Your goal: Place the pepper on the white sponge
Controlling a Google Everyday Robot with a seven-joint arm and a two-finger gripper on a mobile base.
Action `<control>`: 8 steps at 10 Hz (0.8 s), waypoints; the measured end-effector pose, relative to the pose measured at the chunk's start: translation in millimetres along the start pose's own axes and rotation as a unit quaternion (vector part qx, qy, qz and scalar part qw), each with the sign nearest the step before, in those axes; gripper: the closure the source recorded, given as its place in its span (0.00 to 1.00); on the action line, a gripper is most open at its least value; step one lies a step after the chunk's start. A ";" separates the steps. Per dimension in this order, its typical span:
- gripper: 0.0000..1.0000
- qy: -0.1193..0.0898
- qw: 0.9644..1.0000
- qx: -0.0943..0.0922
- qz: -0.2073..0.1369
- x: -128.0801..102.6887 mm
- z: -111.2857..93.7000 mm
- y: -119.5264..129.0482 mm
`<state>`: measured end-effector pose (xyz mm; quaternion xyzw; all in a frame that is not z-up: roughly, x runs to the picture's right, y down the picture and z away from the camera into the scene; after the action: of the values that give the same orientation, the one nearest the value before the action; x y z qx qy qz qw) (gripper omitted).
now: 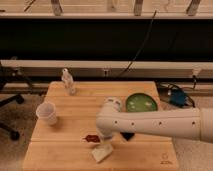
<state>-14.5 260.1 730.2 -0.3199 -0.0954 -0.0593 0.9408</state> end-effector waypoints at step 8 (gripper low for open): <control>1.00 -0.025 1.000 -0.014 0.008 4.2 12.8 26.1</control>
<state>-7.7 288.3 725.7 -0.3354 -0.1154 -0.0456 0.9339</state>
